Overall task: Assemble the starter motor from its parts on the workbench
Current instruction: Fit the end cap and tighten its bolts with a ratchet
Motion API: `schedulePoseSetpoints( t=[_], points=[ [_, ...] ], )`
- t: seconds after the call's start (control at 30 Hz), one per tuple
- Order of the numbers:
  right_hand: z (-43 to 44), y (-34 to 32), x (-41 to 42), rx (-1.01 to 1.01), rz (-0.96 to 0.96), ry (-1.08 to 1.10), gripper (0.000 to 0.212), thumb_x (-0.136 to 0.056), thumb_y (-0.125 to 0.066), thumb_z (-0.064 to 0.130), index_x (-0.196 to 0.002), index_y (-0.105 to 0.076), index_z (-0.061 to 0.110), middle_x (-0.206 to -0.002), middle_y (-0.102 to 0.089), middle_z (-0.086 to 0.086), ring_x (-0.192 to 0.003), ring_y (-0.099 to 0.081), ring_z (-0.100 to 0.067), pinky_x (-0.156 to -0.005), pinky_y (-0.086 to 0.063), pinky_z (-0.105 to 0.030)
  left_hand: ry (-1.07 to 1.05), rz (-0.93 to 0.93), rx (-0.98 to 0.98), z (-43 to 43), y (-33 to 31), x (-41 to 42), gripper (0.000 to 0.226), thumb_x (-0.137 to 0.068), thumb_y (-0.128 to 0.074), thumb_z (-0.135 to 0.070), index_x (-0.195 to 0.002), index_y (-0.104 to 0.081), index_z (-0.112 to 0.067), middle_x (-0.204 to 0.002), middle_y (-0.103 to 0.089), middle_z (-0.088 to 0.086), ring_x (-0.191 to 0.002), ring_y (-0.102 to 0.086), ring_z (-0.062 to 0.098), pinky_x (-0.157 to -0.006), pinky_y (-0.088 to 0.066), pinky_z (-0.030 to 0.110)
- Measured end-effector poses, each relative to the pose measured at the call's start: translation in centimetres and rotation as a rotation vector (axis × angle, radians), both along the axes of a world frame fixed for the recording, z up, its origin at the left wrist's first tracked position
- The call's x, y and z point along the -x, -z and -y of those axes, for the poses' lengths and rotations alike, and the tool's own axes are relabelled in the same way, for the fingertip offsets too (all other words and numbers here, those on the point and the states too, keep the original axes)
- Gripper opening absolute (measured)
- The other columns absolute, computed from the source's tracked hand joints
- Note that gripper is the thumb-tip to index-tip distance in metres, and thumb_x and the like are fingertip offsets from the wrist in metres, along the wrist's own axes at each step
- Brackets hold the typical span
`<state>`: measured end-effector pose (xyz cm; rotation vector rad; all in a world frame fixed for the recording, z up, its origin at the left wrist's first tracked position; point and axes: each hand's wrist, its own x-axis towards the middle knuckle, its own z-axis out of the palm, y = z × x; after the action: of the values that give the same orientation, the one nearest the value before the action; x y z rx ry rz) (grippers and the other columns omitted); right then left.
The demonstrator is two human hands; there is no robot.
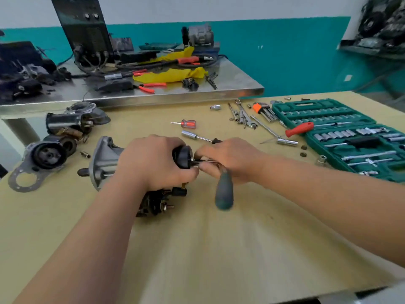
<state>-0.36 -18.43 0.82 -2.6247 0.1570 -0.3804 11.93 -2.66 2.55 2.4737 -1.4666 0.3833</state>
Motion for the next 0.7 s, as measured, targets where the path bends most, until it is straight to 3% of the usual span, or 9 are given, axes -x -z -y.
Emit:
schedulePoseSetpoints(
  t=[0.13, 0.17, 0.23, 0.3, 0.47, 0.5, 0.6, 0.63, 0.7],
  points=[
    [-0.4, -0.6, -1.5, -0.966, -0.36, 0.303, 0.05, -0.095, -0.034, 0.056, -0.099, -0.062, 0.015, -0.047, -0.043, 0.001, -0.035, -0.027, -0.013, -0.036, -0.024, -0.019, -0.015, -0.007, -0.002, -0.4, 0.2, 0.2, 0.055, -0.048, -0.043, -0.076, -0.088, -0.061, -0.042, -0.073, -0.063, -0.012, -0.071, -0.058, 0.015, -0.051, -0.033, 0.02],
    [-0.1, -0.1, -1.4, -0.853, -0.305, 0.273, 0.05, -0.096, -0.034, 0.055, -0.098, -0.063, 0.014, -0.048, -0.044, 0.0, -0.036, -0.03, -0.014, -0.038, -0.028, -0.021, -0.011, -0.01, -0.006, -0.4, 0.3, 0.3, 0.055, -0.048, -0.043, -0.076, -0.088, -0.061, -0.042, -0.072, -0.063, -0.013, -0.071, -0.058, 0.015, -0.051, -0.033, 0.02],
    [-0.4, 0.1, -0.3, -0.163, -0.014, 0.086, 0.043, -0.098, -0.04, 0.046, -0.103, -0.063, 0.01, -0.06, -0.056, -0.002, -0.05, -0.048, -0.019, -0.051, -0.042, -0.03, -0.009, -0.005, -0.009, -0.4, 0.2, 0.4, 0.055, -0.049, -0.043, -0.075, -0.087, -0.061, -0.041, -0.071, -0.063, -0.013, -0.07, -0.058, 0.015, -0.051, -0.032, 0.02],
    [-0.3, 0.5, 0.5, 0.093, 0.05, 0.001, 0.04, -0.095, -0.044, 0.046, -0.116, -0.058, 0.015, -0.08, -0.066, -0.001, -0.066, -0.06, -0.024, -0.058, -0.048, -0.035, -0.019, -0.011, -0.014, -0.5, 0.2, 0.4, 0.053, -0.051, -0.044, -0.076, -0.086, -0.061, -0.04, -0.07, -0.063, -0.012, -0.068, -0.058, 0.013, -0.051, -0.033, 0.021],
    [-0.7, 0.6, -1.4, -0.982, -0.423, 0.319, 0.063, -0.091, -0.027, 0.07, -0.104, -0.059, 0.017, -0.044, -0.041, 0.004, -0.035, -0.028, -0.012, -0.038, -0.024, -0.019, -0.017, -0.012, -0.049, -0.7, 0.3, 0.3, 0.05, -0.052, -0.043, -0.075, -0.085, -0.061, -0.041, -0.069, -0.062, -0.014, -0.068, -0.057, 0.01, -0.051, -0.035, 0.021],
    [-0.5, 1.0, -1.3, -0.908, -0.382, 0.333, 0.065, -0.092, -0.026, 0.069, -0.105, -0.06, 0.015, -0.044, -0.041, 0.004, -0.036, -0.029, -0.013, -0.038, -0.027, -0.021, -0.008, -0.018, -0.056, -0.7, 0.4, 0.4, 0.05, -0.051, -0.043, -0.075, -0.084, -0.06, -0.041, -0.068, -0.062, -0.014, -0.068, -0.057, 0.01, -0.052, -0.036, 0.021],
    [-0.3, 1.0, 0.0, 0.08, 0.0, 0.093, 0.053, -0.096, -0.033, 0.052, -0.115, -0.059, 0.011, -0.055, -0.051, 0.01, -0.055, -0.05, -0.018, -0.056, -0.049, -0.037, -0.002, -0.017, -0.056, -0.8, 0.4, 0.4, 0.043, -0.052, -0.043, -0.074, -0.074, -0.055, -0.039, -0.062, -0.058, -0.013, -0.062, -0.054, 0.007, -0.05, -0.032, 0.022],
    [-0.2, 1.2, 0.1, 0.21, 0.065, 0.045, 0.046, -0.094, -0.038, 0.048, -0.114, -0.059, 0.012, -0.062, -0.058, 0.007, -0.061, -0.055, -0.021, -0.06, -0.049, -0.039, -0.004, -0.021, -0.039, -0.7, 0.4, 0.4, 0.042, -0.052, -0.044, -0.074, -0.073, -0.055, -0.039, -0.061, -0.058, -0.013, -0.061, -0.054, 0.006, -0.05, -0.031, 0.022],
    [-0.6, 1.6, -0.4, -0.114, 0.013, 0.053, 0.034, -0.095, -0.044, 0.042, -0.1, -0.06, 0.012, -0.062, -0.057, 0.0, -0.059, -0.054, -0.021, -0.059, -0.05, -0.037, -0.026, -0.02, -0.024, -0.8, 0.3, 0.3, 0.044, -0.051, -0.044, -0.073, -0.075, -0.057, -0.039, -0.063, -0.059, -0.013, -0.064, -0.055, 0.009, -0.05, -0.032, 0.022]
  ],
)
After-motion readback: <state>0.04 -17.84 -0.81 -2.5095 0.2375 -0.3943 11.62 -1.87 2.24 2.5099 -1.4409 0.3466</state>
